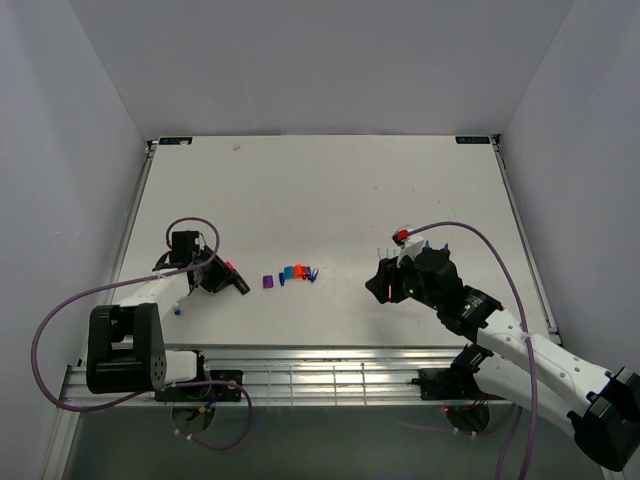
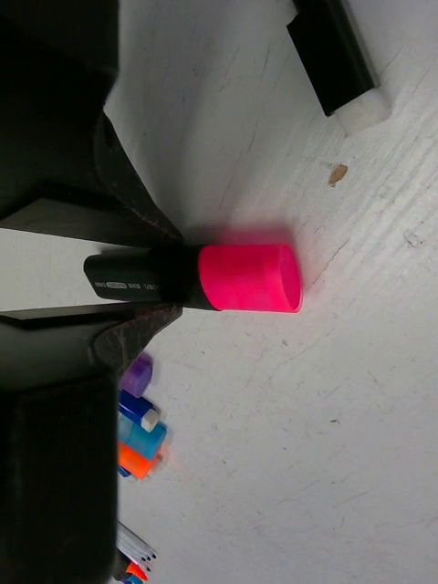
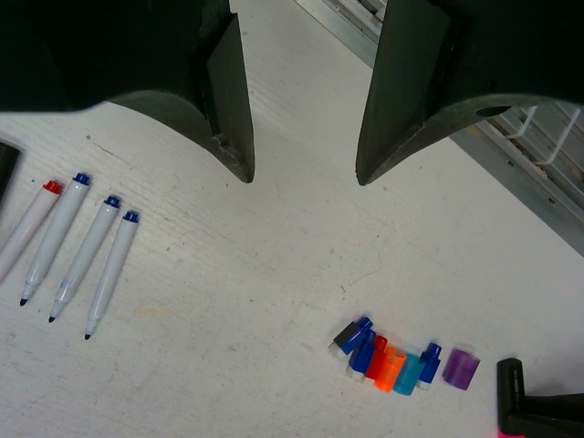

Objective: Open the pen caps

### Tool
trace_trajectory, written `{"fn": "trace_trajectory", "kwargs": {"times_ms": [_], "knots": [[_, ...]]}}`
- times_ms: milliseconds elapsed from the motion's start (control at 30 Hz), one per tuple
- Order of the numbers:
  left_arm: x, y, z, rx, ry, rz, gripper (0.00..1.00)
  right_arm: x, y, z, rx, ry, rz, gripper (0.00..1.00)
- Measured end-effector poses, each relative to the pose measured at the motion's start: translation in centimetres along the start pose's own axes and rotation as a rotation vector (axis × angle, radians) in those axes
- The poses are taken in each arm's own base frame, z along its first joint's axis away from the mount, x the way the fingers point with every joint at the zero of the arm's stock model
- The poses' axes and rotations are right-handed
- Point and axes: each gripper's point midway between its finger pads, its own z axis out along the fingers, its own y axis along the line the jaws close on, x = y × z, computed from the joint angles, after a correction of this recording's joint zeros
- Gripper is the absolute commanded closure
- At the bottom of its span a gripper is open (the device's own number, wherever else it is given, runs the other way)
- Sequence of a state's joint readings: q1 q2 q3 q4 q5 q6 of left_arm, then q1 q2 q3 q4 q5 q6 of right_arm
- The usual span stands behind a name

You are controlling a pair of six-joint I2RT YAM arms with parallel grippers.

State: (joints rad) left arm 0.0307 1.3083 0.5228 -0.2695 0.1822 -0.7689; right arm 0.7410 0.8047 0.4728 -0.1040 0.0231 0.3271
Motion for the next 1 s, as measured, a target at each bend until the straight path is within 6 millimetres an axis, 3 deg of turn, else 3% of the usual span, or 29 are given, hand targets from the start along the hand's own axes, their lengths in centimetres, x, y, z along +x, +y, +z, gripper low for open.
{"fn": "trace_trajectory", "kwargs": {"times_ms": [333, 400, 467, 633, 1000], "knots": [[0.0, -0.4, 0.1, 0.020, 0.006, -0.001, 0.85, 0.1, 0.0, 0.1, 0.001, 0.003, 0.005, 0.46], [0.0, -0.5, 0.1, 0.023, 0.007, 0.000, 0.82, 0.2, -0.1, 0.2, 0.003, 0.008, 0.006, 0.46], [0.0, -0.5, 0.0, 0.024, 0.005, 0.000, 0.68, 0.3, -0.1, 0.2, 0.005, 0.014, 0.006, 0.46], [0.0, -0.2, 0.0, 0.012, -0.003, 0.001, 0.53, 0.4, -0.1, 0.3, 0.006, 0.017, 0.006, 0.46], [-1.7, 0.4, 0.0, -0.118, -0.009, 0.023, 0.48, -0.2, 0.1, 0.4, -0.003, -0.006, 0.005, 0.46]]}}
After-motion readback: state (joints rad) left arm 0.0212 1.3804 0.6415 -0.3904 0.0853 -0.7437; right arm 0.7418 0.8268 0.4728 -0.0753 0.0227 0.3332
